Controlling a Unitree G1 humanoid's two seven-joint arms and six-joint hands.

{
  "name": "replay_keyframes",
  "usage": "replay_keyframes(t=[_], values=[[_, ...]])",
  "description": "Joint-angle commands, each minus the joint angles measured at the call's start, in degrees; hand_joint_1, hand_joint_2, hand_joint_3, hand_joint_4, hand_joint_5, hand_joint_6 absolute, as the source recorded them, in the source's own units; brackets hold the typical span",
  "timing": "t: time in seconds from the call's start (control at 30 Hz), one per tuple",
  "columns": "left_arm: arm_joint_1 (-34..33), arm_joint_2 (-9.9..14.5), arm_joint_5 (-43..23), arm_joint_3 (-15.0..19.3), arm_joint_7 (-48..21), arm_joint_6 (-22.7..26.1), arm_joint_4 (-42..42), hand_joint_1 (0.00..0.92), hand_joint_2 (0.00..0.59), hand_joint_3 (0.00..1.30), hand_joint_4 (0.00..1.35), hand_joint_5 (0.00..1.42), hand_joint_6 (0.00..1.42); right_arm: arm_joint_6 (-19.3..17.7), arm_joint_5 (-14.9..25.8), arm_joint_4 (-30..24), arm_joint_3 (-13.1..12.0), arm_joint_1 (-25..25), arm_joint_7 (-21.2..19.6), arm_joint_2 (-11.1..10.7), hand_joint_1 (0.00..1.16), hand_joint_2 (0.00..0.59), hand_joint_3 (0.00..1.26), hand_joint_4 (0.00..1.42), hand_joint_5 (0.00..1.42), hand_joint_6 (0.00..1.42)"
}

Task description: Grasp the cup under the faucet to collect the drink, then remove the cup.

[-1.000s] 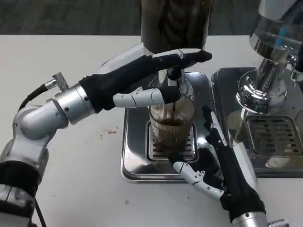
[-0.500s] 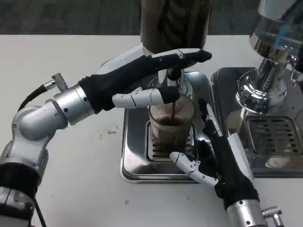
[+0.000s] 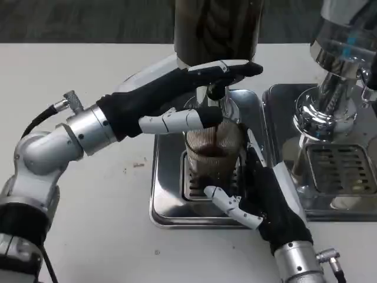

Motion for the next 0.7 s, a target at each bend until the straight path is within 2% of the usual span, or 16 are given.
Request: replay_keyframes(t=[0.03,0.37,0.7], values=[[2.09,0.7,0.79,-0.24,-1.18,1.63,0.21,0.0,0.08,0.18,0.1,0.05,0.0,-0.69,0.09,1.57,0.2,-1.74,0.53,0.29,0.56,0.235,0.0,0.0,0.02,0.07],[2.76,0.94,-0.33,0.28,-1.77,2.51,-0.95,0.0,0.076,0.18,0.1,0.06,0.0,-1.17,0.35,4.32,0.29,-4.39,0.89,0.45,0.56,0.235,0.0,0.0,0.01,0.07],[2.77,-0.7,-8.32,3.56,-6.66,7.86,-2.19,0.0,0.077,0.19,0.11,0.08,0.0,-1.52,0.39,5.48,0.23,-5.17,0.68,0.53,0.56,0.235,0.0,0.0,0.01,0.05]])
